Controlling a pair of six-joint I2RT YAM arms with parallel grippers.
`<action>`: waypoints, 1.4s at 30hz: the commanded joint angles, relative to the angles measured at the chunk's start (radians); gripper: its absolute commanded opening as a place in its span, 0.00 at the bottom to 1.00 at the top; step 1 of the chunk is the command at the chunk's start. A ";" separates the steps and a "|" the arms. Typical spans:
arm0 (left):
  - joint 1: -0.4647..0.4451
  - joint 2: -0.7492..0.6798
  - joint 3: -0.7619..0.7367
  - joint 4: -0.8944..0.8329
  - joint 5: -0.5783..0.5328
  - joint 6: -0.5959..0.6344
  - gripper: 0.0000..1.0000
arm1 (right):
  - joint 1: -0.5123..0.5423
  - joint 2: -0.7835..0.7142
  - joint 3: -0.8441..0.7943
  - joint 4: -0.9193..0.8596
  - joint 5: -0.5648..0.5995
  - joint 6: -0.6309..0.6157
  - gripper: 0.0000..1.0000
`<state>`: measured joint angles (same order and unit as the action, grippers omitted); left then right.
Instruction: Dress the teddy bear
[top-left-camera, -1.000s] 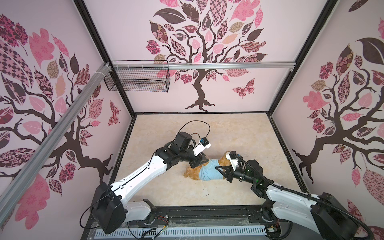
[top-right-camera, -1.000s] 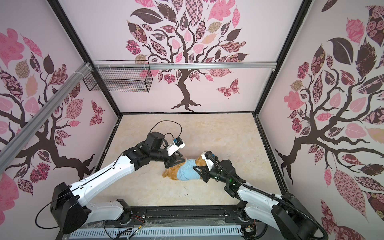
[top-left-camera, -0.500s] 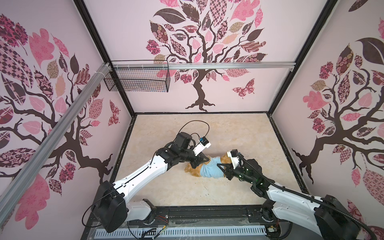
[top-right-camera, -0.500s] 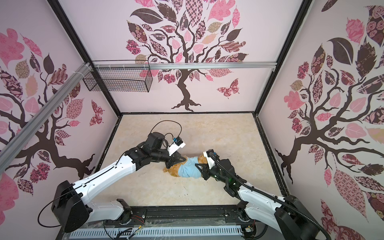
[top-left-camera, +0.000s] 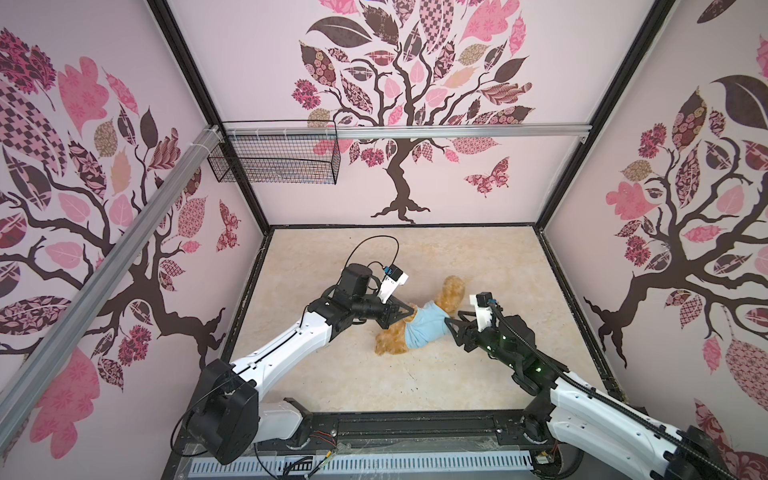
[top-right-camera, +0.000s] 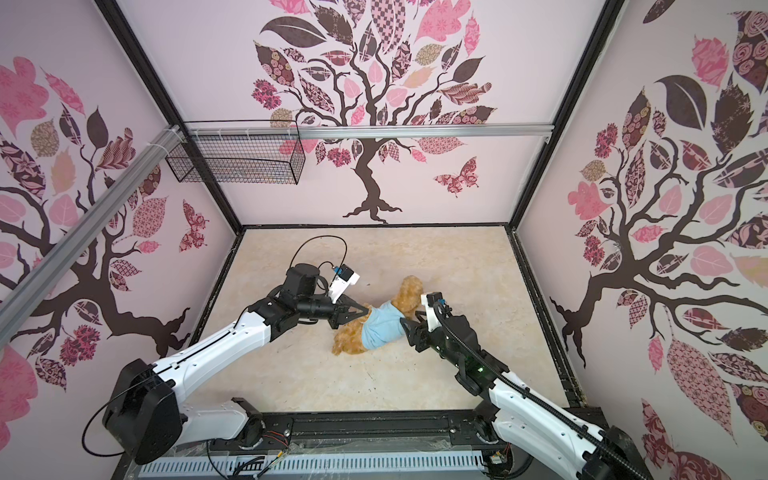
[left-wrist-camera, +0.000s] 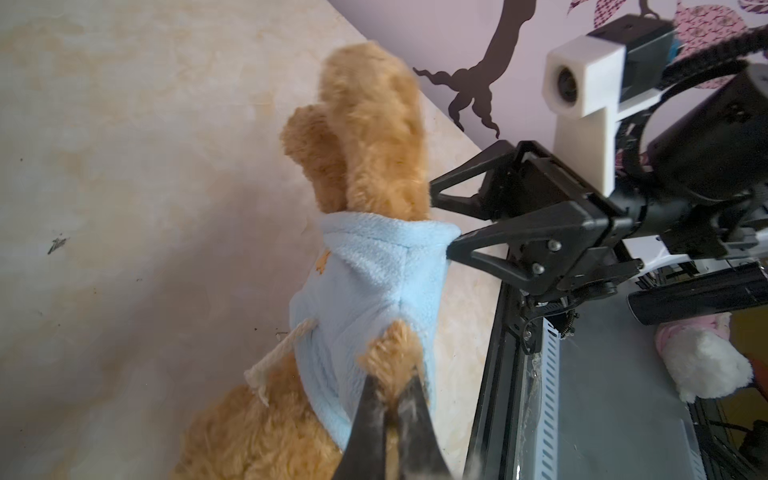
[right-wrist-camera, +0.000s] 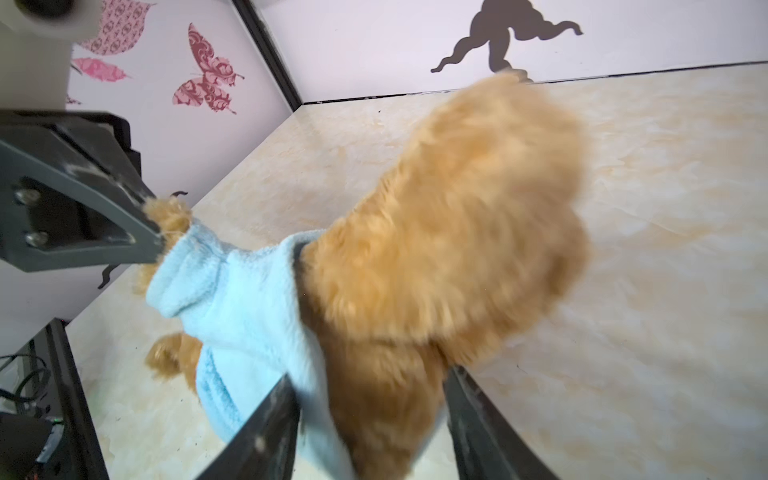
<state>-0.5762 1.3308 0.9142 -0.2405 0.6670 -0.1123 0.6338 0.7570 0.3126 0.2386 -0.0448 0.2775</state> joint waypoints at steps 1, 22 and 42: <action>0.005 0.015 0.066 -0.031 0.007 0.015 0.00 | 0.009 -0.039 0.030 -0.049 0.004 -0.078 0.66; -0.051 0.090 0.139 -0.125 0.110 0.039 0.00 | 0.213 0.391 0.120 0.356 -0.096 -0.492 0.69; 0.016 0.016 0.179 0.084 0.405 -0.070 0.00 | 0.213 0.515 -0.114 0.496 0.005 -0.131 0.41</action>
<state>-0.5739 1.4220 1.0275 -0.3264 0.9451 -0.1658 0.8562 1.2247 0.2550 0.9344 -0.0814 0.0837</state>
